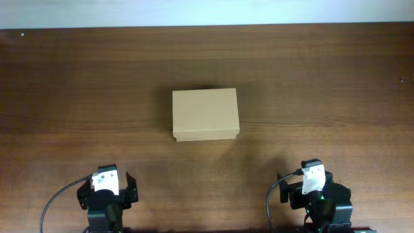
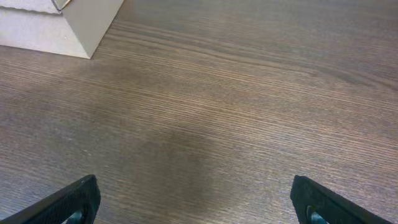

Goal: Pack container

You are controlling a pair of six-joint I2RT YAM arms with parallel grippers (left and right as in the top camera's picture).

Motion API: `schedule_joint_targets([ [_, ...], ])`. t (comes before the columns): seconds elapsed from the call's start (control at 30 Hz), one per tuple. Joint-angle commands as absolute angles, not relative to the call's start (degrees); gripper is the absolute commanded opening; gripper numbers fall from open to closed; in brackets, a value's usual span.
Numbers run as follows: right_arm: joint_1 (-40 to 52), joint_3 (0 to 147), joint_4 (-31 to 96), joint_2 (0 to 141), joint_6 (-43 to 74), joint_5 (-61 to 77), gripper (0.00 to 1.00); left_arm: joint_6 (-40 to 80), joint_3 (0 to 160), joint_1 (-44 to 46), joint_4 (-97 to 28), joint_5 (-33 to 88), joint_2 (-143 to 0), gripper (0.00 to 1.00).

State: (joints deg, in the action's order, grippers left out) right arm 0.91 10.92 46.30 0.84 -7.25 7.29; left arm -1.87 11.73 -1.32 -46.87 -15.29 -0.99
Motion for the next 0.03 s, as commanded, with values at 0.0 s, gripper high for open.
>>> schedule_joint_targets([
  [0.0,0.36,10.33,46.04,0.14,-6.57,6.15,0.99,-1.06,11.09,-1.63,-46.72,-15.88,-0.34,1.00],
])
